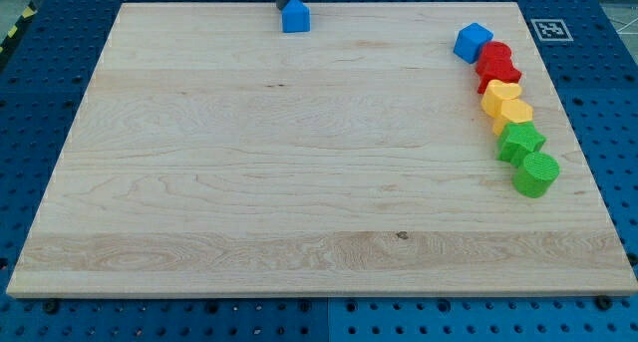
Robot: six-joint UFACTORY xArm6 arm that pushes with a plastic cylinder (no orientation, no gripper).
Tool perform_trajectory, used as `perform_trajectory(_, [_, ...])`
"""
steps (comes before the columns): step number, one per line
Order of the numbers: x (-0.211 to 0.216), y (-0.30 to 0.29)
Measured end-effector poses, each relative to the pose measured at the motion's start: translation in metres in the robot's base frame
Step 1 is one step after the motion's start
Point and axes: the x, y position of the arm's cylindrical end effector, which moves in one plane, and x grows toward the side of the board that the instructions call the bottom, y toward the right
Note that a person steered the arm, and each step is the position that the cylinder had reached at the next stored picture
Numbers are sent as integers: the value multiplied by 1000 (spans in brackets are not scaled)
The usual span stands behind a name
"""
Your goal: Move the blue triangle to the top center of the board
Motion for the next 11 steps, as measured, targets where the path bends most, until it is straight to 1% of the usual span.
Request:
perform_trajectory(1, [25,-20])
perform_trajectory(2, [45,-26])
perform_trajectory(3, [50,-19])
perform_trajectory(6, [33,-2])
perform_trajectory(9, [28,-1])
perform_trajectory(11, [27,-11])
